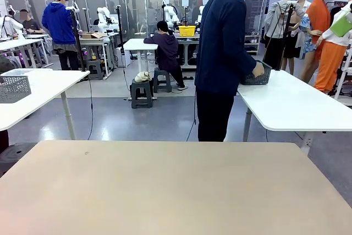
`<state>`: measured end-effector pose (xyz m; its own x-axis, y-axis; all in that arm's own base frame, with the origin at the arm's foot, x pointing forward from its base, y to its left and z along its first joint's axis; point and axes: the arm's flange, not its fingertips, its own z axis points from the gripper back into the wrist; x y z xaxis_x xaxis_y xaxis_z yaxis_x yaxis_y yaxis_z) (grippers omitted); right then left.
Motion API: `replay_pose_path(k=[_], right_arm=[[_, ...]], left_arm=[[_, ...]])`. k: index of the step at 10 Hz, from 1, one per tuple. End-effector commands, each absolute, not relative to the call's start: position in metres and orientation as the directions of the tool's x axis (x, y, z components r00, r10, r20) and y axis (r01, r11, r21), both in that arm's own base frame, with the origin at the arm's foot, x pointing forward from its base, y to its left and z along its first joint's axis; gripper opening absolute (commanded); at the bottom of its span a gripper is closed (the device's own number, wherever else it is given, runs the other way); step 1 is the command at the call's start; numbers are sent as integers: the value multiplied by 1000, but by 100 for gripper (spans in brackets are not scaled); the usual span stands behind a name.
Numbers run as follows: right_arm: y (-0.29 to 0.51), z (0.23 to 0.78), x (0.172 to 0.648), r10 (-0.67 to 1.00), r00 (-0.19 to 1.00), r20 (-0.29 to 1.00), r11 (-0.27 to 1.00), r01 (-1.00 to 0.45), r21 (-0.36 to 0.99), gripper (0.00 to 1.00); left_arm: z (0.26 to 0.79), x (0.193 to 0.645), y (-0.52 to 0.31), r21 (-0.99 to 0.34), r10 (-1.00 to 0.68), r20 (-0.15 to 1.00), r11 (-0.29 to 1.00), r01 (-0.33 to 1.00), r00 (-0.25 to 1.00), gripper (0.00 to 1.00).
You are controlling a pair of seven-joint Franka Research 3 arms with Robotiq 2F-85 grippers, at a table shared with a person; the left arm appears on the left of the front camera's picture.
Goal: Fold the towels and place them in the basket.
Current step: When a person lays out a Towel with hook on the table, fold it in half twice.
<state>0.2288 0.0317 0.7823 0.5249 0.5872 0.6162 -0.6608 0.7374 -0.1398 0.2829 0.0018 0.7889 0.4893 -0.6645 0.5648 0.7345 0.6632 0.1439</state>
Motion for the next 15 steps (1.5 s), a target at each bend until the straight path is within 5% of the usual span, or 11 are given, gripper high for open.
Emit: replay_pose_path(k=[1, 15], right_arm=[[31, 781, 231, 585, 521, 621, 737, -661, -139, 100], [31, 781, 231, 585, 521, 621, 737, -661, -139, 100]], left_arm=[[789, 282, 2, 144, -665, 566, 661, 737, 486, 100], [789, 282, 2, 144, -665, 566, 661, 737, 486, 100]])
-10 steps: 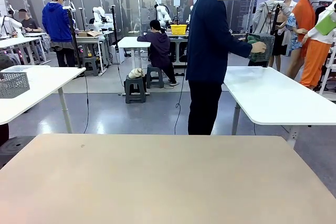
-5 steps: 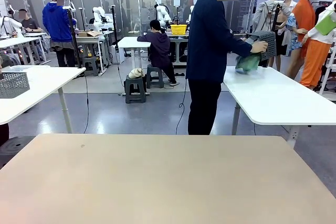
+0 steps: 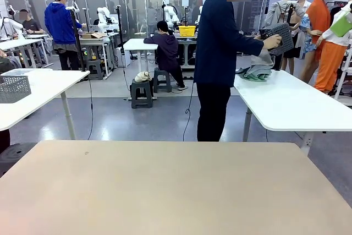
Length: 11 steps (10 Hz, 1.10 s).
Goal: Fold the towels and place them in the basket.
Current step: When a person lays out a Towel with hook on the table, fold it in half twice.
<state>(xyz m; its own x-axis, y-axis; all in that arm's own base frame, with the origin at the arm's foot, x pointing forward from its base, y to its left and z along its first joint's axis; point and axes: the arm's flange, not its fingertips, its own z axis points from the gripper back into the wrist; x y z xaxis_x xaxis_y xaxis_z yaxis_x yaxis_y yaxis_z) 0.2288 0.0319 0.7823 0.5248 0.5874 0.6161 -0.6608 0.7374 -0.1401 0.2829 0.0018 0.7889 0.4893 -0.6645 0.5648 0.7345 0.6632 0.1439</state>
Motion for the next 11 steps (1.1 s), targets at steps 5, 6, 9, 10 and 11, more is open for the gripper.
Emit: replay_pose_path(k=[5, 6, 9, 10, 11], right_arm=[[31, 781, 231, 585, 521, 621, 737, -661, -139, 100], [31, 781, 231, 585, 521, 621, 737, -661, -139, 100], [31, 781, 231, 585, 521, 621, 737, -661, -139, 100], [31, 781, 231, 585, 521, 621, 737, -661, -139, 100], [31, 781, 231, 585, 521, 621, 737, -661, -139, 100]], left_arm=[[789, 282, 2, 144, -665, 566, 661, 737, 486, 100], [789, 282, 2, 144, -665, 566, 661, 737, 486, 100], [789, 282, 2, 144, -665, 566, 661, 737, 486, 100], [789, 282, 2, 144, -665, 566, 661, 737, 486, 100], [789, 282, 2, 144, -665, 566, 661, 737, 486, 100]])
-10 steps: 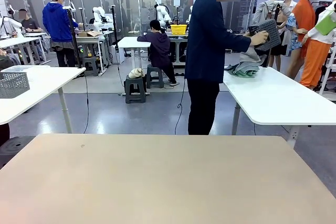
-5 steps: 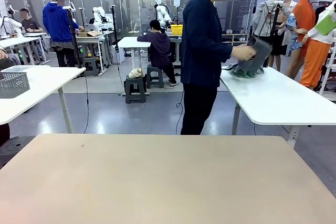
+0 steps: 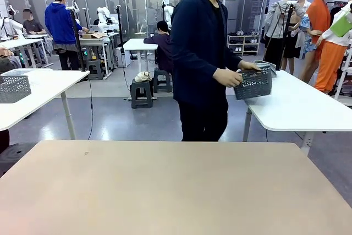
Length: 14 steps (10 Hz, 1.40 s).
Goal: Fold the towels and place them in the basket.
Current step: When a person lays out a Towel with hook on the table, fold it in half twice.
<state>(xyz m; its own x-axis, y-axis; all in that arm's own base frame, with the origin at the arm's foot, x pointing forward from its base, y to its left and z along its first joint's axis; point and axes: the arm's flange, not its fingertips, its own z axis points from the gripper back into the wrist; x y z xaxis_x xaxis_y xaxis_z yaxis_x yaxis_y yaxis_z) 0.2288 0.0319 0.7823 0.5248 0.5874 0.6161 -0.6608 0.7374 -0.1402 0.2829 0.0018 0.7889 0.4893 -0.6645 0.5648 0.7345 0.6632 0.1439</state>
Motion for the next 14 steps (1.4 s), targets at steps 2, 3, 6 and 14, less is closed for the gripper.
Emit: replay_pose_path(k=[2, 3, 6, 14], right_arm=[[31, 781, 231, 585, 521, 621, 737, -661, -139, 100], [31, 781, 231, 585, 521, 621, 737, -661, -139, 100], [31, 781, 231, 585, 521, 621, 737, -661, -139, 100], [31, 781, 231, 585, 521, 621, 737, -661, -139, 100]], left_arm=[[789, 282, 2, 144, -665, 566, 661, 737, 486, 100], [789, 282, 2, 144, -665, 566, 661, 737, 486, 100], [789, 282, 2, 144, -665, 566, 661, 737, 486, 100], [789, 282, 2, 144, -665, 566, 661, 737, 486, 100]])
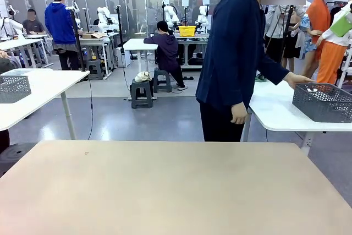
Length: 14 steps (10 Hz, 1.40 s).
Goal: Fold the towels and place them in the basket.
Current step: When a person lays out a Towel with hook on the table, fold it in half twice.
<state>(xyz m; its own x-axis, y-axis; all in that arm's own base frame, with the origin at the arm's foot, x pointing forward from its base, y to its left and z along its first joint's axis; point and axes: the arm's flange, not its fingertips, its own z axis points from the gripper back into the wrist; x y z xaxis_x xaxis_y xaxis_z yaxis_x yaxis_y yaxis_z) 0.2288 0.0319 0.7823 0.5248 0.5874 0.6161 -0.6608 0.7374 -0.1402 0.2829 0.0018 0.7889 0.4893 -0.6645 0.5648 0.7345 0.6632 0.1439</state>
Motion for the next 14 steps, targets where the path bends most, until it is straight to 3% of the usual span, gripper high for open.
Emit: replay_pose_path(k=[1, 14], right_arm=[[31, 781, 231, 585, 521, 621, 737, -661, -139, 100], [31, 781, 231, 585, 521, 621, 737, -661, -139, 100]], left_arm=[[789, 282, 2, 144, -665, 566, 661, 737, 486, 100], [789, 282, 2, 144, -665, 566, 661, 737, 486, 100]])
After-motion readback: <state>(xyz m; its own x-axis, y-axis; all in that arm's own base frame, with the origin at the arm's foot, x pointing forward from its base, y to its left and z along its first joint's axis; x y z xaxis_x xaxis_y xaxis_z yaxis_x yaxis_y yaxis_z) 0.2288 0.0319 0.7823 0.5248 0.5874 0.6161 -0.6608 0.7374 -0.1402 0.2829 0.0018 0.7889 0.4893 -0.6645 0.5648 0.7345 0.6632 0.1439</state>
